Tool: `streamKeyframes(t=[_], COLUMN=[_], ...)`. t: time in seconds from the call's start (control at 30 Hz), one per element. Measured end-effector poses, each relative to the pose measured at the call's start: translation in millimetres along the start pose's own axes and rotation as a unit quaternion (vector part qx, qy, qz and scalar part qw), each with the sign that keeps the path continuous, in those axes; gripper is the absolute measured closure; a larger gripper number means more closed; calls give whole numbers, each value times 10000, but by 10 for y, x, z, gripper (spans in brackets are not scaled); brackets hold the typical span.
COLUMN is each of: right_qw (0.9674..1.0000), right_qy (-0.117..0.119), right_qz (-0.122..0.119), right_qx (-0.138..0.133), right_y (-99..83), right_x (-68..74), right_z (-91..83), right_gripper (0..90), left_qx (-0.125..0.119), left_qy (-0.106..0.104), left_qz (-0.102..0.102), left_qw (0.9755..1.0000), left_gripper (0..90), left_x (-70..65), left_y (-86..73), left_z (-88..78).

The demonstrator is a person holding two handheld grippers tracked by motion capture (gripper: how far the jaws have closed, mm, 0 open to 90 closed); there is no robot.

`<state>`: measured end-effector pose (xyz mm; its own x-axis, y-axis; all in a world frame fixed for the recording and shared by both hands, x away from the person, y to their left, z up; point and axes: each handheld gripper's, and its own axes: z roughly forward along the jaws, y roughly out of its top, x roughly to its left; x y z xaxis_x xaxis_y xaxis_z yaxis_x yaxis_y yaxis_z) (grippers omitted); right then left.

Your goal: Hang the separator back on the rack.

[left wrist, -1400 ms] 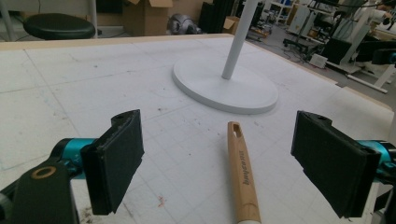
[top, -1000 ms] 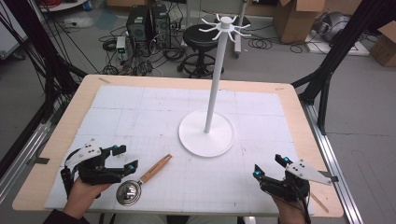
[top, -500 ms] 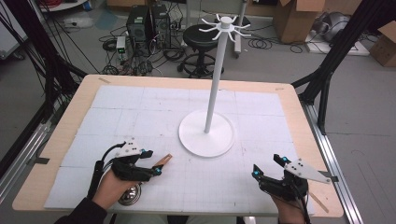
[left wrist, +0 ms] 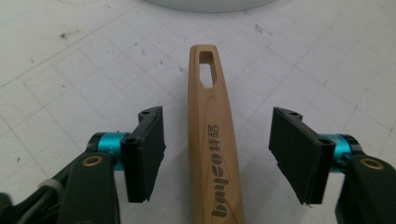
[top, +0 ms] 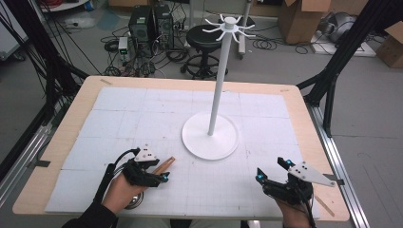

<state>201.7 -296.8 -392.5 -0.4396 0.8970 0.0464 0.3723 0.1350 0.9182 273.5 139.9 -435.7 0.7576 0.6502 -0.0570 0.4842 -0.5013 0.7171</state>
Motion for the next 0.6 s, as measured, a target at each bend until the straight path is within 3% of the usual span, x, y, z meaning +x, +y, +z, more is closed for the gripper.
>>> streamKeyframes(t=[0.3,0.6], right_qw=[10000,10000], right_qy=[16,16], right_qz=[-25,-15], right_qx=[18,28], right_y=[-4,-8], right_x=[-3,-6], right_z=[11,15], right_gripper=[161,162], left_qx=[127,136], left_qy=[247,182], left_qz=[149,193], left_qw=[9995,9996], left_gripper=[476,551], left_x=[-9,-18], left_y=[-10,-9], left_z=[23,18])
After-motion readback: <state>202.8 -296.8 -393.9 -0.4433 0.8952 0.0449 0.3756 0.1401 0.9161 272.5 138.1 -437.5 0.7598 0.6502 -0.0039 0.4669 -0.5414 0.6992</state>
